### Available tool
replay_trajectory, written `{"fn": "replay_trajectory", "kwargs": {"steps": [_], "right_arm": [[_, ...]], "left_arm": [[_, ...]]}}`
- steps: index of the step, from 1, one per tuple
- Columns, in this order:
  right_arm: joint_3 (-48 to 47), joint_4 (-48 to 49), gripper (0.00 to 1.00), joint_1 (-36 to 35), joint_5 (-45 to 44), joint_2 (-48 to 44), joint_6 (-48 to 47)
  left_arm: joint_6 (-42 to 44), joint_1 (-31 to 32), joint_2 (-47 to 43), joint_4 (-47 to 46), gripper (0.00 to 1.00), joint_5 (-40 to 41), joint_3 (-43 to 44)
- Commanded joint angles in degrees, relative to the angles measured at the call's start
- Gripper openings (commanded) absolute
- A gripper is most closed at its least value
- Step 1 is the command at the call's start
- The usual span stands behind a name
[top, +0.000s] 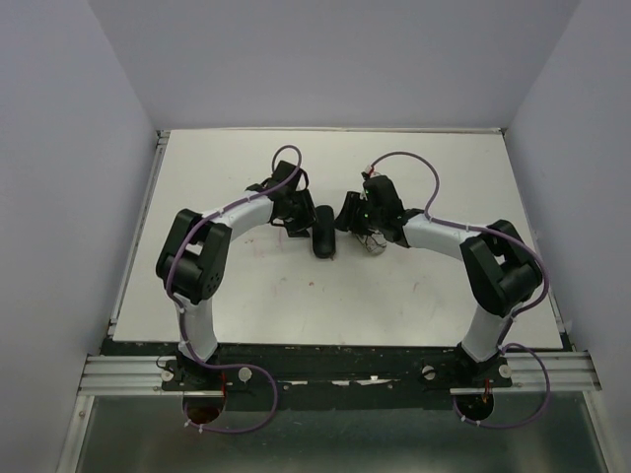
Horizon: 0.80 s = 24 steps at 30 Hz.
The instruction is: Organize the sunglasses
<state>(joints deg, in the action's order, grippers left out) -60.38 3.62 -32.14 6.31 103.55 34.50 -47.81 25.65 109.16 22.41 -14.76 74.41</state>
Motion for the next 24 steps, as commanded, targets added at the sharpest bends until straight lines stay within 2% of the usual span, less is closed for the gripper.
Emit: {"fn": "replay_trajectory", "kwargs": {"steps": [1,5,13,15,18,24], "right_arm": [[-0.27,0.33,0.57,-0.03,1.86,-1.59,0.48],[0.0,3.76,0.57,-0.03,6.51,-0.63,-0.31],[-1.94,2.88,0.56,-0.03,6.18,5.52,0.92],[-2.11,2.89,0.52,-0.03,5.82,6.49,1.09],[-2.29,2.71,0.38,-0.03,4.69,8.16,1.71],[-2.81,2.89,0.37,-0.03,3.89,9.83,1.54]], "left_arm": [[1.49,0.81,2.28,3.25,0.55,1.14,0.91],[1.67,1.16,2.81,3.86,0.55,1.32,1.79],[1.14,1.51,4.12,5.09,0.55,1.49,1.97],[1.06,1.68,4.13,5.27,0.55,1.58,1.79],[0.62,1.77,4.21,6.32,0.55,2.11,1.53],[0.52,1.77,4.22,6.68,0.55,1.76,1.61]]}}
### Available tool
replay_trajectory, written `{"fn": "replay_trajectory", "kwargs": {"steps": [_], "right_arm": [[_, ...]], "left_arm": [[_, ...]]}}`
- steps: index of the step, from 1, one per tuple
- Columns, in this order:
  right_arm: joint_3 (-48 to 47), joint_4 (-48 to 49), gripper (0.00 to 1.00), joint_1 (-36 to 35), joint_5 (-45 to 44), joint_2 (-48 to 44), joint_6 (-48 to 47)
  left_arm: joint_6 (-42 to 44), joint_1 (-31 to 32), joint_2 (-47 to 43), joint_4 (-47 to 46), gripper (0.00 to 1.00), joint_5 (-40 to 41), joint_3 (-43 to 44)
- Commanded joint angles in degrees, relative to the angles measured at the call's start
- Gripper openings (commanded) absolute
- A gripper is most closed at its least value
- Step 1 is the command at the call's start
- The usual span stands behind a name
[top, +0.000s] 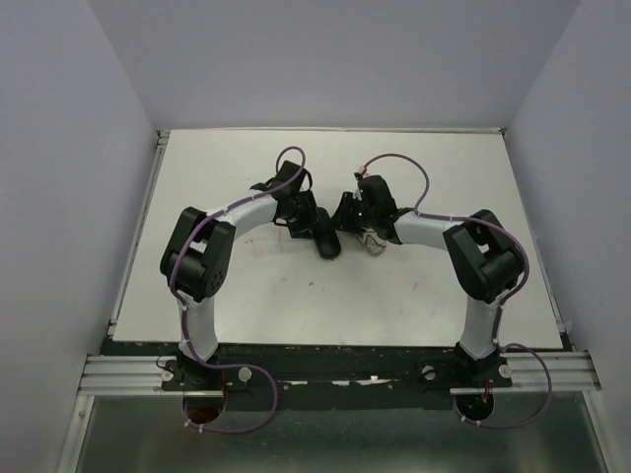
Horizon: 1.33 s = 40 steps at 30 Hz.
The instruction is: Organize the sunglasses
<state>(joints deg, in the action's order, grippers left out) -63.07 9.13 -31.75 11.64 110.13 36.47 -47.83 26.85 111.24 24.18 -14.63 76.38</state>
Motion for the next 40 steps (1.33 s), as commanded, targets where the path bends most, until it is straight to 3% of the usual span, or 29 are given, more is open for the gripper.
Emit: {"fn": "replay_trajectory", "kwargs": {"steps": [1,3,8,10,13,18,23,29,40], "right_arm": [[-0.3,-3.06,0.37,-0.42,-1.62,2.9,-0.61],[-1.35,-4.11,0.38,-0.42,-2.76,1.24,-1.48],[-3.2,-6.75,0.5,-0.42,-8.98,-9.11,-3.94],[-2.85,-8.15,0.53,-0.42,-14.51,-14.65,-4.91],[-0.49,-11.67,0.64,-0.33,-26.09,-24.93,-6.49],[9.87,-13.69,0.9,-0.33,-48.6,-42.24,-6.23],[17.97,-20.1,0.99,-0.33,-65.24,-57.28,-0.27],[22.46,-26.52,1.0,-0.33,-69.47,-68.01,2.91],[24.57,-26.35,1.0,-0.33,-69.65,-74.0,-0.69]], "left_arm": [[0.81,0.57,1.09,4.47,0.55,1.71,-0.35],[1.77,0.48,-1.89,3.59,0.55,2.85,-0.62],[5.46,0.4,-15.06,6.48,0.81,12.32,1.75],[6.96,0.4,-23.57,7.71,0.99,18.11,1.67],[8.98,0.48,-35.88,8.69,0.99,24.37,-1.66],[10.65,0.39,-61.53,5.79,0.99,35.44,-17.1],[8.81,0.31,-81.86,6.84,0.99,42.75,-29.6],[7.05,0.22,-87.86,9.39,0.99,47.85,-35.5],[7.84,0.13,-84.79,8.86,0.99,45.57,-34.98]]}}
